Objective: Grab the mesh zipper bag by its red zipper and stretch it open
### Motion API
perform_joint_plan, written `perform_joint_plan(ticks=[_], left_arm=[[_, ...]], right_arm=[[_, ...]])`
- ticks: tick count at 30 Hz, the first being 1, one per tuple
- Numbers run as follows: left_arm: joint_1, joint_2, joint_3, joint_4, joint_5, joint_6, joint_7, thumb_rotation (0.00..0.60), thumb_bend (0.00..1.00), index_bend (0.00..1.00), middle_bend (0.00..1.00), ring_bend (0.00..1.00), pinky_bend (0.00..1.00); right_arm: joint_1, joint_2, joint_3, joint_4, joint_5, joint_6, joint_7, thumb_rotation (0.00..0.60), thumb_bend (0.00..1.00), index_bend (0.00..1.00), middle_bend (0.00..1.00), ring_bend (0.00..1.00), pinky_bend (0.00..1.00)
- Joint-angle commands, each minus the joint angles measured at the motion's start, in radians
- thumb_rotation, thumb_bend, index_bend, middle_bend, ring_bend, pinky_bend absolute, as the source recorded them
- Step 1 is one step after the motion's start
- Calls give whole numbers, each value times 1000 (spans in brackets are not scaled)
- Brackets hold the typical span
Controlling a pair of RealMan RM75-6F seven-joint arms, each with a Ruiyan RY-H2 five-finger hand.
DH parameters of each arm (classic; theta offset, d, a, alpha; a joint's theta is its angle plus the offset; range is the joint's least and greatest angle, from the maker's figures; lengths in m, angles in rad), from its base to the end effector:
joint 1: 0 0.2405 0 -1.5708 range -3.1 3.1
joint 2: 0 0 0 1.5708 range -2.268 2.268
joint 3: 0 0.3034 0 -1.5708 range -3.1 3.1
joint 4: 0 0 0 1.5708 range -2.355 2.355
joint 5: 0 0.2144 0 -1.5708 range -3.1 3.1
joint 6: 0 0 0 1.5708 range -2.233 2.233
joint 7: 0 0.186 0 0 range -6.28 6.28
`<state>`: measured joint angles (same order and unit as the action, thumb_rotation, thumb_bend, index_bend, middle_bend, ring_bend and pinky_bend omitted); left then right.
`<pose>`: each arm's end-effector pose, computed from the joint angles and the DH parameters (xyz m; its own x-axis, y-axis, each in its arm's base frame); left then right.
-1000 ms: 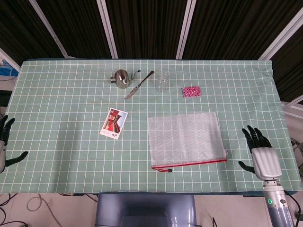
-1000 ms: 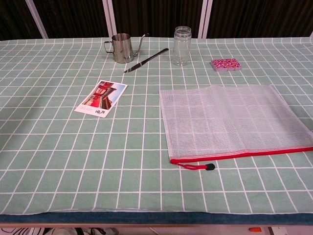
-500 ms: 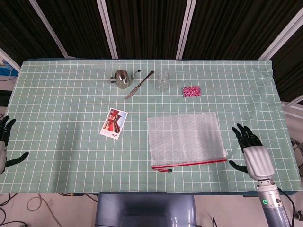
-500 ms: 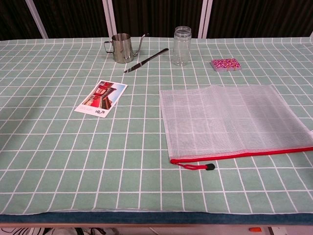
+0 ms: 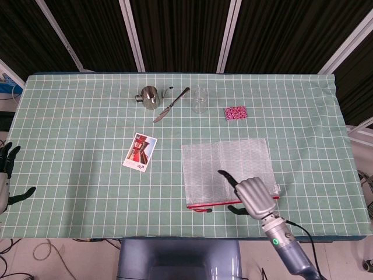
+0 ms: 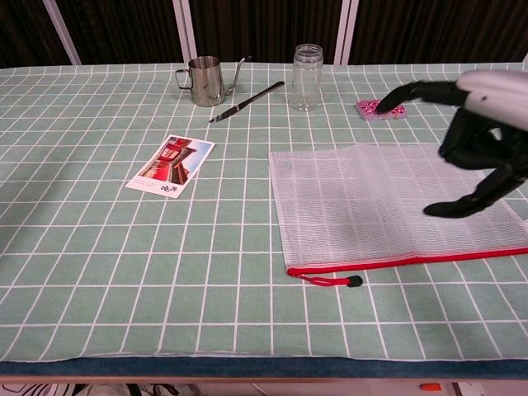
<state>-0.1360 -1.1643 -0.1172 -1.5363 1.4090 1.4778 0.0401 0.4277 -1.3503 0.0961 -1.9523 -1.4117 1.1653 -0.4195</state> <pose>-0.3636 0.2602 0.1848 0.4421 -0.0795 0.8935 0.8970 0.0436 -0.4399 -0.1675 -0.2902 0.0355 0.3321 -0.2126 0.9190 -0.8814 -0.4168 0.2221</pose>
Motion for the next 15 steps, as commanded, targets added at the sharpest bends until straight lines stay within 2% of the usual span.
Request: perform_joint_plan(ticks=[1,7,15], left_arm=[[0,1,-1,0,-2,-1,-1,600,41,0,0,0,0],[-3,1,-1,4,-4,-8,-5,600,41,0,0,0,0],[-7,0,-2,8,-6,-14,-10,600,41,0,0,0,0]], right_arm=[[57,-123,5,4,93,-66,-112,600,287,323,1000,1000,929],[86,-256,-17,65,192,-90,-221,600,329,429,1000,1000,945],[94,-346,-31,144,251,-79,-256,600,380,481,1000,1000,945]])
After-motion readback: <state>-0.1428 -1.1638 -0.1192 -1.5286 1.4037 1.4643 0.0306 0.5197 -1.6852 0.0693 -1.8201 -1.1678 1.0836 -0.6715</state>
